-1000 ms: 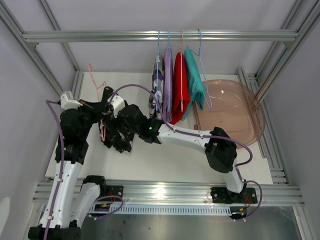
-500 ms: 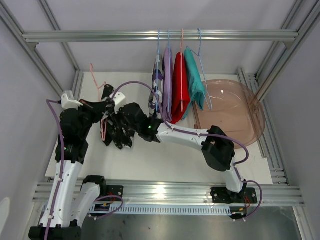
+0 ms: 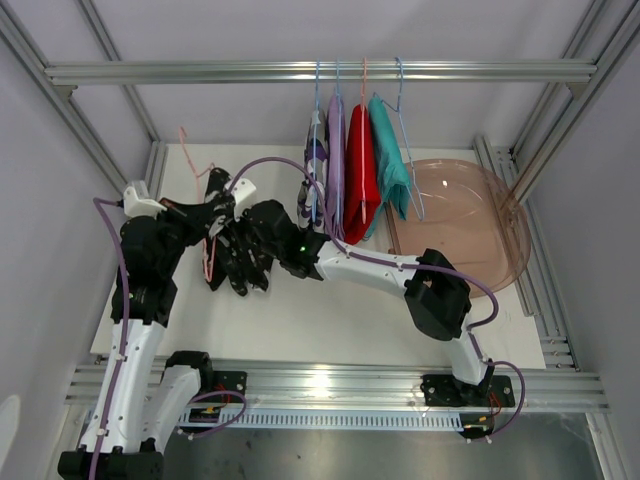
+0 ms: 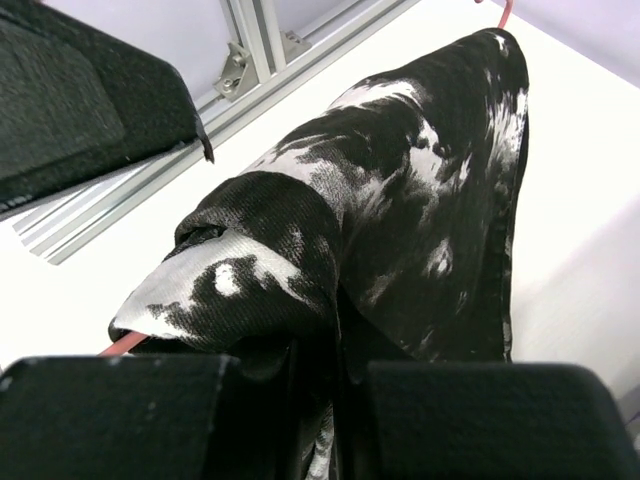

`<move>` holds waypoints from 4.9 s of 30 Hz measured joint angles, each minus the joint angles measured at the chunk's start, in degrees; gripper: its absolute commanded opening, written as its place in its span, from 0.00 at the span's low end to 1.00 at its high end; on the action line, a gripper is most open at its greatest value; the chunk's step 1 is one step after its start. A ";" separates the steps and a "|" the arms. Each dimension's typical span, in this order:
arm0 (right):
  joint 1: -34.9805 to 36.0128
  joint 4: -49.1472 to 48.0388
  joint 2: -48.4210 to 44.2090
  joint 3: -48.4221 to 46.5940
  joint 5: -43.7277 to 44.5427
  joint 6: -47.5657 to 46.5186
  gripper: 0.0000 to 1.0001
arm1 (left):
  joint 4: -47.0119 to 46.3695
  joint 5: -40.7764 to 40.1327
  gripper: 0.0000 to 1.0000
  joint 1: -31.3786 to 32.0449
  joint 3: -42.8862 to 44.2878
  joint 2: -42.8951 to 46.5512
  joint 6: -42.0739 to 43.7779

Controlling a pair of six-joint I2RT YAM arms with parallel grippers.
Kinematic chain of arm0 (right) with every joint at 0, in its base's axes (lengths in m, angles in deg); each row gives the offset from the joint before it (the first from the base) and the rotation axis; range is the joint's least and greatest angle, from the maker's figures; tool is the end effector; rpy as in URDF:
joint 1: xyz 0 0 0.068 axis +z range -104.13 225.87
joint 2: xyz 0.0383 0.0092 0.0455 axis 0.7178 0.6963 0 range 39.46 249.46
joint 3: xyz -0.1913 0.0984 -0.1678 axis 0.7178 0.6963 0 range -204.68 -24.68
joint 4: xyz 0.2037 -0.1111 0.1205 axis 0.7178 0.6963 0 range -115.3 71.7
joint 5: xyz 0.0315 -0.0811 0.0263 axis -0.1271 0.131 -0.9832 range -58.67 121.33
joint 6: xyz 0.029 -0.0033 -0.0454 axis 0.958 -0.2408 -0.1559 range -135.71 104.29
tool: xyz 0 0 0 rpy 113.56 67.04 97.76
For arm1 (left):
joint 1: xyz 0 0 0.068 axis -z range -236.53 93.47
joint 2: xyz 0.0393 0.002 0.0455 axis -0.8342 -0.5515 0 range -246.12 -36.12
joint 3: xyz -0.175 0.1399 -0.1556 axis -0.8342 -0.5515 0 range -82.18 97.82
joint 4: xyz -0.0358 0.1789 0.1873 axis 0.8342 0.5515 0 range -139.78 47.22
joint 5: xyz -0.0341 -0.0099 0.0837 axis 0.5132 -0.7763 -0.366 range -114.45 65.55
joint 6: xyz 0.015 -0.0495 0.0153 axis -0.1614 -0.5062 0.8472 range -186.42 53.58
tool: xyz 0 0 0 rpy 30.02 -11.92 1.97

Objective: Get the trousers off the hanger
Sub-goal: Remove the trousers from the hanger, then place the trousers in the bin.

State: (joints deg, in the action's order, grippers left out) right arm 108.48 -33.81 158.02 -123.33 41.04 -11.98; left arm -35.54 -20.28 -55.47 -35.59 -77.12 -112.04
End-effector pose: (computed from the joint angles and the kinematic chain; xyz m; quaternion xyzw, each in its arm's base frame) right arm 0.2372 0.4448 0.2968 -0.3322 0.6978 0.2904 0.5642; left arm 0.1670 -0.0058 0.3537 -0.2655 0.7102 -0.2834 0.5872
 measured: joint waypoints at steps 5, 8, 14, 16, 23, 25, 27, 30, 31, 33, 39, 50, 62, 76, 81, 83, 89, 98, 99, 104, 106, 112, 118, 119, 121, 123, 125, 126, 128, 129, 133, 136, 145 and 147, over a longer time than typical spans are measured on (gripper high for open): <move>0.09 1.57 -0.13 -0.66 0.66 -1.31 0.00 | -0.09 0.59 0.00 -0.09 0.00 -0.39 0.00; 0.39 3.26 -0.59 -1.11 1.51 -2.19 0.00 | -0.15 0.55 0.00 -0.09 0.00 -0.79 0.02; 1.16 8.15 -4.37 -1.11 3.37 -4.24 0.00 | 0.13 -0.52 0.00 -0.22 0.00 -1.99 0.22; 1.62 9.01 -5.84 -1.01 4.17 -5.11 0.00 | 0.48 -1.46 0.00 -0.90 0.02 -2.10 0.63; 3.37 11.63 -9.84 -0.96 6.60 -8.07 0.00 | 1.86 -4.04 0.00 -1.84 0.26 -3.82 1.14; 3.72 12.72 -9.90 -1.62 7.06 -8.92 0.00 | 2.25 -4.04 0.00 -1.84 0.66 -5.22 1.14; 3.93 14.99 -9.90 -3.08 7.58 -10.03 0.00 | 2.64 -3.96 0.01 -1.84 0.90 -6.69 1.14; 4.15 20.46 -9.79 -8.11 8.59 -11.85 0.00 | 3.08 -3.45 0.00 -1.84 0.90 -8.26 1.16; 4.24 21.66 -9.73 -9.97 8.90 -12.39 0.00 | 3.13 -3.26 0.00 -1.84 0.90 -8.63 1.16; 4.55 24.87 -9.51 -15.80 9.92 -13.86 0.00 | 3.13 -2.60 0.01 -1.84 0.90 -9.18 1.16; 5.73 29.35 -9.27 -34.07 13.31 -18.84 0.00 | 3.06 -1.84 0.00 -1.84 0.94 -9.64 1.27; 8.28 30.69 -16.65 -31.32 20.37 -25.75 0.00 | 3.15 -0.72 0.00 -1.84 1.44 -10.64 1.73; 22.29 30.97 -34.27 -16.55 31.10 -31.78 0.00 | 3.15 -0.42 0.00 -1.84 1.55 -10.64 2.25; 37.68 12.22 -49.62 1.03 56.92 -50.14 0.00 | 3.10 1.25 0.01 -1.84 1.66 -10.64 2.64; 37.68 4.52 -53.24 4.48 62.99 -56.94 0.00 | 3.08 2.19 0.00 -1.84 1.68 -10.67 2.67; 37.68 1.95 -54.49 4.55 64.52 -59.21 0.00 | 3.08 2.38 0.01 -1.84 1.68 -10.67 2.67; 37.57 -6.71 -56.89 3.58 68.39 -67.08 0.00 | 3.06 3.02 0.00 -1.84 1.86 -11.10 2.67; 26.25 -8.74 -58.27 2.64 69.37 -70.07 0.00 | 3.06 3.85 0.01 -1.84 1.86 -11.41 2.86; 24.11 -7.78 -58.86 2.62 69.35 -69.18 0.00 | 3.04 3.93 0.00 -1.84 1.86 -11.41 2.91; 14.91 -2.54 -62.53 2.21 68.85 -64.52 0.00 | 3.04 4.42 0.01 -1.84 1.86 -11.41 3.23; 12.35 -1.55 -64.04 2.21 68.85 -63.23 0.00 | 3.02 4.70 0.01 -1.84 1.86 -11.50 3.26; 9.33 1.11 -68.76 2.80 68.91 -58.88 0.00 | 2.99 5.18 0.00 -1.81 1.86 -11.63 3.26; 7.93 1.46 -74.20 13.51 69.02 -55.52 0.00 | 2.99 5.16 0.00 -1.46 1.86 -11.63 3.74; 7.76 2.01 -75.03 15.69 69.16 -54.64 0.00 | 2.99 5.03 0.01 -1.14 1.86 -11.63 3.78; 7.39 2.69 -76.56 19.65 69.20 -53.05 0.00 | 2.99 5.07 0.00 -0.33 1.86 -11.63 4.11; 6.95 3.19 -77.37 22.25 69.37 -51.45 0.00 | 3.02 5.11 0.01 0.11 1.86 -11.63 4.17; 5.60 4.35 -77.44 23.98 69.33 -49.11 0.00 | 2.99 5.11 0.00 0.31 1.88 -11.63 4.24; 4.44 5.14 -77.22 24.68 69.11 -47.45 0.00 | 3.02 5.11 0.00 0.33 1.92 -11.63 4.24; 0.28 8.17 -76.70 25.81 67.67 -43.08 0.00 | 3.02 5.09 0.00 0.35 1.99 -11.65 4.33; -2.67 10.34 -76.26 26.16 66.73 -40.46 0.00 | 3.04 5.09 0.00 0.39 2.01 -11.63 4.35; -16.41 19.23 -73.09 26.62 60.04 -29.44 0.00 | 3.06 5.09 0.00 0.72 2.12 -11.63 4.74; -27.91 25.24 -69.70 26.62 51.60 -20.85 0.00 | 3.06 5.09 0.00 0.81 2.32 -11.65 4.76; -41.64 35.67 -60.81 26.62 35.23 -5.90 0.00 | 3.06 5.16 0.00 0.85 2.40 -11.80 4.79; -41.75 35.93 -60.43 26.86 34.47 -4.55 0.00 | 3.06 5.18 0.01 0.87 2.40 -11.80 4.79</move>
State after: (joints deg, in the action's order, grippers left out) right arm 66.73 2.12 97.59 -96.47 75.51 -16.53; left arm -32.48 -15.10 -54.60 -33.19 -88.92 -107.25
